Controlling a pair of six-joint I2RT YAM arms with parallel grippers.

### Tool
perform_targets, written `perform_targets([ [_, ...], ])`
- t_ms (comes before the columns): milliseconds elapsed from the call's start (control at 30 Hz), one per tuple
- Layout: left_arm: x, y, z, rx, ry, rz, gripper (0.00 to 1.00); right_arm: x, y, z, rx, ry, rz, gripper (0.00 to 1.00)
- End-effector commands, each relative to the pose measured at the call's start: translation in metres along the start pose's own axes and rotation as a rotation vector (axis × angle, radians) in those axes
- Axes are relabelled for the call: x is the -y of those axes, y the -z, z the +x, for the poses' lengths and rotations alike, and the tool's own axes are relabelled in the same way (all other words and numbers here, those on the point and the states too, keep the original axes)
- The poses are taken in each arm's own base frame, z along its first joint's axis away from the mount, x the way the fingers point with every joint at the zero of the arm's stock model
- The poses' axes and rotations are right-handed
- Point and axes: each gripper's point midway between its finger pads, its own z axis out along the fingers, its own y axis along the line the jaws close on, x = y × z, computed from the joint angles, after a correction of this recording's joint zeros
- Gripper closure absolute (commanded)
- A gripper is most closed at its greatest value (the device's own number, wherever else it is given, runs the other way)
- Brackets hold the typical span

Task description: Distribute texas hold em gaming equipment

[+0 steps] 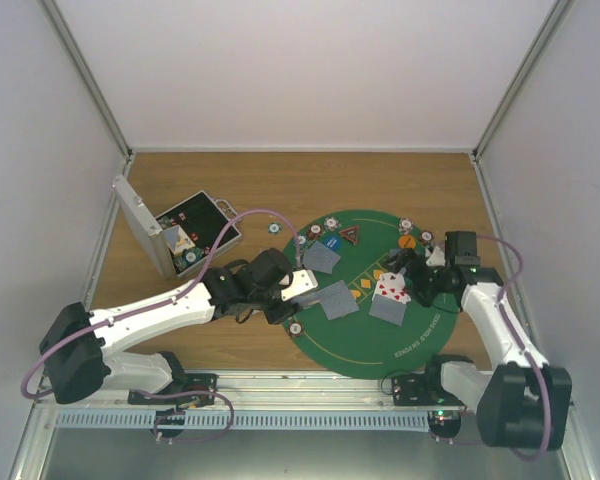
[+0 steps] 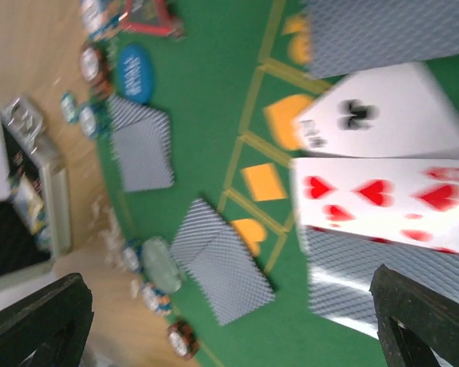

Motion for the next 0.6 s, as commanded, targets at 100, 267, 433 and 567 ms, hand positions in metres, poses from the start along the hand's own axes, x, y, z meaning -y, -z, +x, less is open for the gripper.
perform_targets([
  [100,-0.001,0.007,-0.014,0.078,-0.012,-0.018,0.43,-0.088,-0.024,0.040,-0.302,0.287,-0.240,0.00],
  [267,-0.002,0.008,-0.015,0.079,-0.013,-0.021,0.43,-0.115,-0.046,0.096,-0.565,0.412,-0.295,0.00],
  [433,-0.003,0.009,-0.014,0.079,-0.012,-0.028,0.43,-0.122,-0.058,0.127,-0.678,0.501,-0.274,0.00],
  [567,-0.003,0.009,-0.014,0.077,-0.011,-0.030,0.43,-0.123,-0.063,0.138,-0.718,0.521,-0.268,0.00],
])
